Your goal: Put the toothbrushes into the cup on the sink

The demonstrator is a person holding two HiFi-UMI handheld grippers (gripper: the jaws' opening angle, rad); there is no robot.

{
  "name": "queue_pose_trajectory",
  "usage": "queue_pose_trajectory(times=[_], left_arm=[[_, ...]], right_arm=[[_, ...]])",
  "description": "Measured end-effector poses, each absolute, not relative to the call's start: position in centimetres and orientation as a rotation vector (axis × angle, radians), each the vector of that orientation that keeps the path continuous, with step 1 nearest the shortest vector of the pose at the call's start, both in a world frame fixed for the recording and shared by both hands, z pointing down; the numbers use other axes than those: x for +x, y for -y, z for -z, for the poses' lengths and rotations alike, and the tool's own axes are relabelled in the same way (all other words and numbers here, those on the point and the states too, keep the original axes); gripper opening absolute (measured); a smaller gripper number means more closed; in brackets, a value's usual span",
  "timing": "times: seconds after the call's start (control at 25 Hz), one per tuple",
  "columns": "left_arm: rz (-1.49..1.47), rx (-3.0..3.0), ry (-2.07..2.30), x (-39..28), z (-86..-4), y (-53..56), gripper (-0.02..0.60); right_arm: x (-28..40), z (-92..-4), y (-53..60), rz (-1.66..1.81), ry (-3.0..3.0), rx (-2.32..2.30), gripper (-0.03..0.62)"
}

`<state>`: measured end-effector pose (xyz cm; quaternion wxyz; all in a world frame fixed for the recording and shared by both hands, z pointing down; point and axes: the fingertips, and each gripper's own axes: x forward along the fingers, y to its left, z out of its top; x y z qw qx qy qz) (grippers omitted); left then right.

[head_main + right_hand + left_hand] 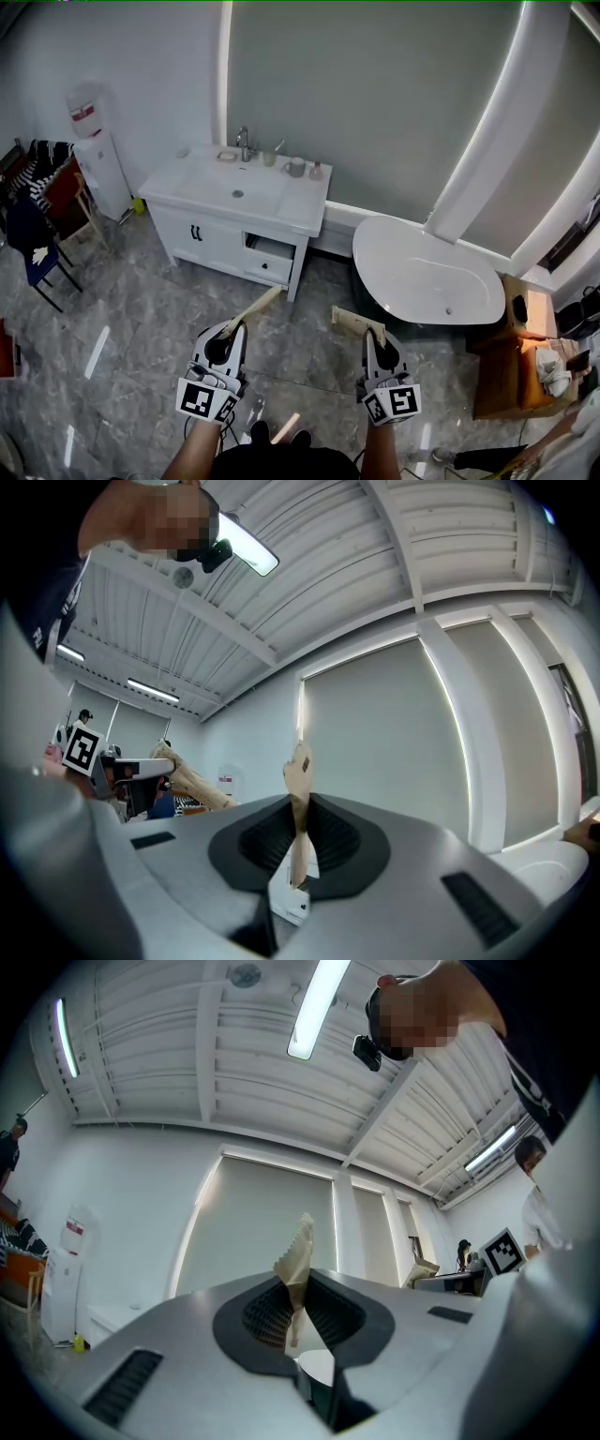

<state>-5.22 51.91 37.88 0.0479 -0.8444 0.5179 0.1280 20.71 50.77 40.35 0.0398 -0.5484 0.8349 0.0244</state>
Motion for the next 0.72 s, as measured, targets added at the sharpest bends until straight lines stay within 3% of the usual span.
queue_pose_trajectory(times=[0.72], left_arm=[[-0.434, -2.594, -1.549, -8.7, -38.5, -50.7, 0.049]], right_arm=[[17.7, -40.6, -50.1, -0.099, -2.545, -1.704, 0.052]])
